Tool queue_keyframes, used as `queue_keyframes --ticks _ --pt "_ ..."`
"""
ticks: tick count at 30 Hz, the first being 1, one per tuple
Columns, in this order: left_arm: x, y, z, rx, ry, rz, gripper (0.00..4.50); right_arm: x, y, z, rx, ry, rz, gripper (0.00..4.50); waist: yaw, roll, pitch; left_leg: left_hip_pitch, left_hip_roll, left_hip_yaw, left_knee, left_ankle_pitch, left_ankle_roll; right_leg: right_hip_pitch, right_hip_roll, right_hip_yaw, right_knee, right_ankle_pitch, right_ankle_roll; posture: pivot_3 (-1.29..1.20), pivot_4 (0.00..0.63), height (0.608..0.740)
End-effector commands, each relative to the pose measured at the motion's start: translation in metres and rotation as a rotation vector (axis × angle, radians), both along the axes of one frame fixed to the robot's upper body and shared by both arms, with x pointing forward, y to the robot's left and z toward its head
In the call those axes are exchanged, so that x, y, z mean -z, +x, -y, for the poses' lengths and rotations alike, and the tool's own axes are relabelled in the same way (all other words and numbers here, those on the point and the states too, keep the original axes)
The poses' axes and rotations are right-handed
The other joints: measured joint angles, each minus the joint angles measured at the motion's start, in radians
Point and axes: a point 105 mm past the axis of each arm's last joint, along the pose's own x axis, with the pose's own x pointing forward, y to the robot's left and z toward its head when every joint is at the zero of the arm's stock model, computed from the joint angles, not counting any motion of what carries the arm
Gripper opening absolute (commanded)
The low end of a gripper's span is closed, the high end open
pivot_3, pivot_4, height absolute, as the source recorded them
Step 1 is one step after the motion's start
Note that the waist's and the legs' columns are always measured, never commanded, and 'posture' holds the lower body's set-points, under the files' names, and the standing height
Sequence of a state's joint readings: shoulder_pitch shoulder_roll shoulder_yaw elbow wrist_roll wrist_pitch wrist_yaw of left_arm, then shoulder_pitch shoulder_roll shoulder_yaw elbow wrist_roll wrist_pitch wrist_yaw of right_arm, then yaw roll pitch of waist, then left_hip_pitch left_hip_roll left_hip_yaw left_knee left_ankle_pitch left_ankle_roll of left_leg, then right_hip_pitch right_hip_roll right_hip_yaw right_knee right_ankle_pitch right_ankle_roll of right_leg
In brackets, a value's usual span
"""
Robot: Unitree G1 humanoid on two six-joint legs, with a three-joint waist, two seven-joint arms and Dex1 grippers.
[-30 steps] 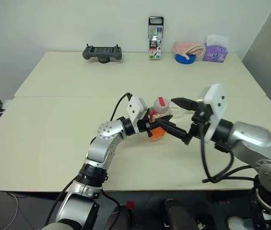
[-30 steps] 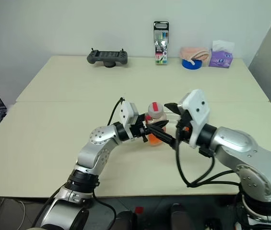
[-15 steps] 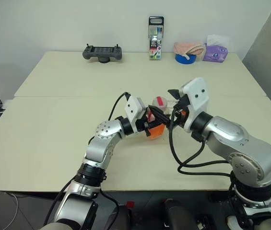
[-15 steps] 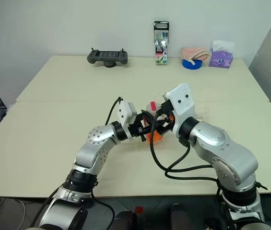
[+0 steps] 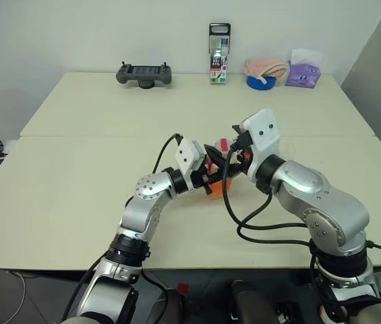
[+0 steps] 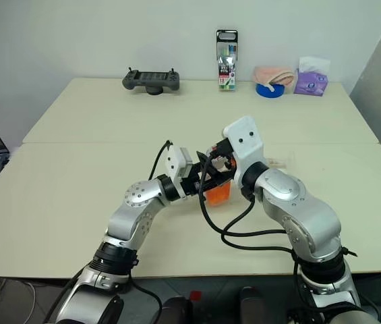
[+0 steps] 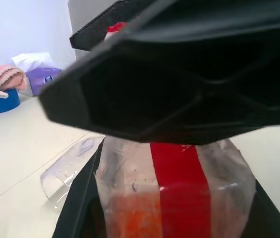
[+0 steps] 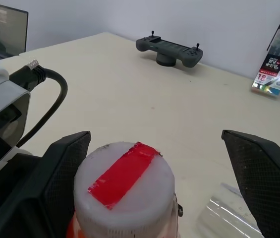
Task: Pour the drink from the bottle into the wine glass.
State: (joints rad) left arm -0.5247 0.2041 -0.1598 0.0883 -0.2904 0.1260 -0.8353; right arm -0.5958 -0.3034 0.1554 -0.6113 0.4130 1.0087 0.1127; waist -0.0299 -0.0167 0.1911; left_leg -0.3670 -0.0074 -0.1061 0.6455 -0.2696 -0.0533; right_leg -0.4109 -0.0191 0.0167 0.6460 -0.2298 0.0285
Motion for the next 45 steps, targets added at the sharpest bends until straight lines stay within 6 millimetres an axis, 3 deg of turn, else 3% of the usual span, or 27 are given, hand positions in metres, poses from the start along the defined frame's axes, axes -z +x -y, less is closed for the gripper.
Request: queue_keyframes --ticks 1,26,39,45 --pt "-0.018 -0.008 0.002 0.019 -0.023 0.074 1.69 -0.020 0.003 0.027 0.114 0.046 0.082 4.50 0.000 0.000 0.000 0.000 0.000 0.000 0.000 0.000 0.000 0.000 0.000 0.000 0.000 0.000 0.000 0.00 0.150 0.740" --pt "-0.016 -0.004 -0.002 0.003 -0.004 0.073 1.69 -0.003 -0.017 0.057 0.103 -0.016 0.038 4.50 0.000 0.000 0.000 0.000 0.000 0.000 0.000 0.000 0.000 0.000 0.000 0.000 0.000 0.000 0.000 0.00 0.150 0.740" --pt "-0.017 -0.004 -0.004 -0.008 0.000 0.080 1.69 0.005 -0.036 0.036 -0.057 -0.017 0.003 4.50 0.000 0.000 0.000 0.000 0.000 0.000 0.000 0.000 0.000 0.000 0.000 0.000 -0.001 0.000 0.000 0.00 0.150 0.740" --pt "-0.017 0.022 -0.018 -0.155 0.002 0.080 1.68 -0.001 -0.011 0.068 0.154 -0.032 0.045 4.50 0.000 0.000 0.000 0.000 0.000 0.000 0.001 0.000 0.000 0.000 0.000 0.000 0.000 0.000 0.000 0.00 0.150 0.740"
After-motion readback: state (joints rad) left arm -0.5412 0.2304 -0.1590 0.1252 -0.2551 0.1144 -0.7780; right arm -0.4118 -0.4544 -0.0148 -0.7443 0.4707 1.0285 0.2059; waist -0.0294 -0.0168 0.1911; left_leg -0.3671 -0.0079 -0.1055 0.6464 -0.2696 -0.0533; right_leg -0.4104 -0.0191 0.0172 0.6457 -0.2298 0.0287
